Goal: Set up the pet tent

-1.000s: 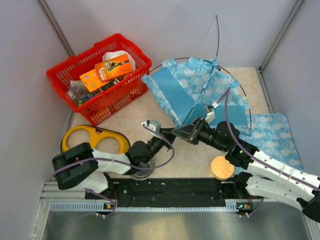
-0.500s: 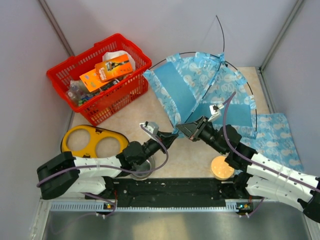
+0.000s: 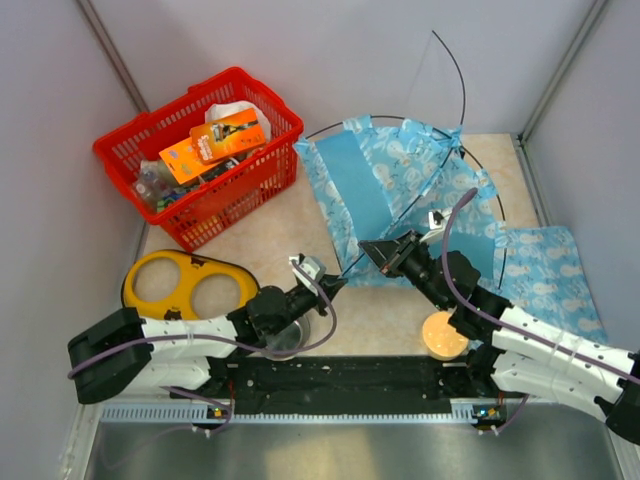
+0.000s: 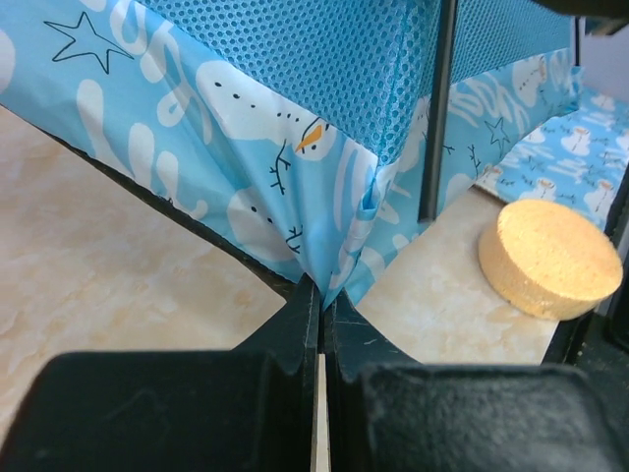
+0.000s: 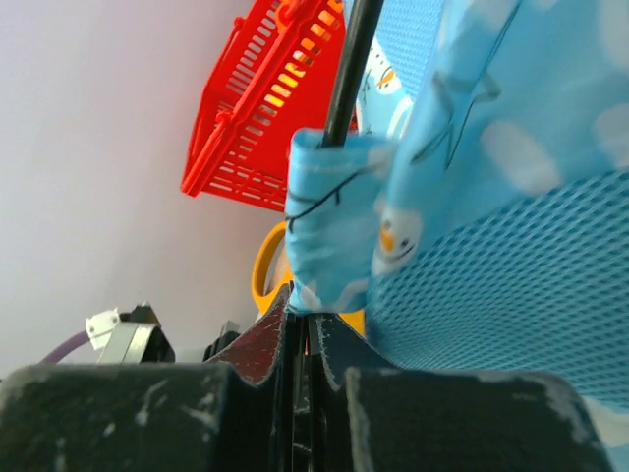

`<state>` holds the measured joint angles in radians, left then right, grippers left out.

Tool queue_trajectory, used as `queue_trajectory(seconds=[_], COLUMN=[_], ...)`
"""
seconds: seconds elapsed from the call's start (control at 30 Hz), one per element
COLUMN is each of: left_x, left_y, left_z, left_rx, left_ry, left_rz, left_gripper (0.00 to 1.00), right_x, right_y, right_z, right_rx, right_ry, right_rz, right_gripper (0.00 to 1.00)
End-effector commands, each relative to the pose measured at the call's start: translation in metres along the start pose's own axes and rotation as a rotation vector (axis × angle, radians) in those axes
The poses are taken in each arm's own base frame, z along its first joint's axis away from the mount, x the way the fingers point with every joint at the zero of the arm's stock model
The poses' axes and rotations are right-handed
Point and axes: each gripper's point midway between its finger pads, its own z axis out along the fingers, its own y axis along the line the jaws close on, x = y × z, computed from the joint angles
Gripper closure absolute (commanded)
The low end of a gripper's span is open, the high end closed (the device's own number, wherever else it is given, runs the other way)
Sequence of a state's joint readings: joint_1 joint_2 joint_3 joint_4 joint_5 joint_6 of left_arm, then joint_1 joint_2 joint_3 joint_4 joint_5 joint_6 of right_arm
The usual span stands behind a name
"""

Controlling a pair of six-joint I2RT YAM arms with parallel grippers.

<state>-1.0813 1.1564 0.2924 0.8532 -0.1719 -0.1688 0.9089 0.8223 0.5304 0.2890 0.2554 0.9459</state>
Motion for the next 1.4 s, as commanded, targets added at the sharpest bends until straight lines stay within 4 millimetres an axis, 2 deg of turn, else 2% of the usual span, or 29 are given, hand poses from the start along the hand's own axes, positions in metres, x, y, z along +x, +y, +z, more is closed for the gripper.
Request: queue_trajectory(seconds=[0.0, 0.23, 0.47, 0.7, 0.9, 1.23, 1.37], left_x=[0.022, 0.024, 0.021, 0.027, 0.027, 0.032, 0.029], left_y=[0.002, 0.005, 0.004, 0.006, 0.004, 0.002, 0.002], left_z=[-0.015, -0.021, -0.02, -0.02, -0.018, -0.016, -0.016], left_rx=[0.026, 0.016, 0.021, 0.011, 0.016, 0.018, 0.015], left_ry=[0.052, 0.051, 0.049, 0.07, 0.072, 0.087, 0.079], left_rz=[0.071, 0.076, 0.069, 0.084, 0.089, 0.096, 0.096], left_gripper=[1.0, 1.0, 1.0, 1.0, 1.0, 1.0, 1.0], right_x=[-0.063, -0.058, -0.052, -0.062, -0.069, -0.074, -0.072], right_y=[-0.005, -0.017, -0.022, -0.004, -0.013, -0.009, -0.019], right_z=[0.005, 0.005, 0.009, 0.007, 0.004, 0.002, 0.003], right_rx=[0.084, 0.131, 0.137, 0.054, 0.096, 0.081, 0.134], right_ry=[-0.281, -0.27, -0.255, -0.299, -0.348, -0.37, -0.367], right_rz=[-0.039, -0.06, -0.062, 0.006, 0.037, 0.085, 0.06], right_gripper=[1.0, 1.0, 1.0, 1.0, 1.0, 1.0, 1.0])
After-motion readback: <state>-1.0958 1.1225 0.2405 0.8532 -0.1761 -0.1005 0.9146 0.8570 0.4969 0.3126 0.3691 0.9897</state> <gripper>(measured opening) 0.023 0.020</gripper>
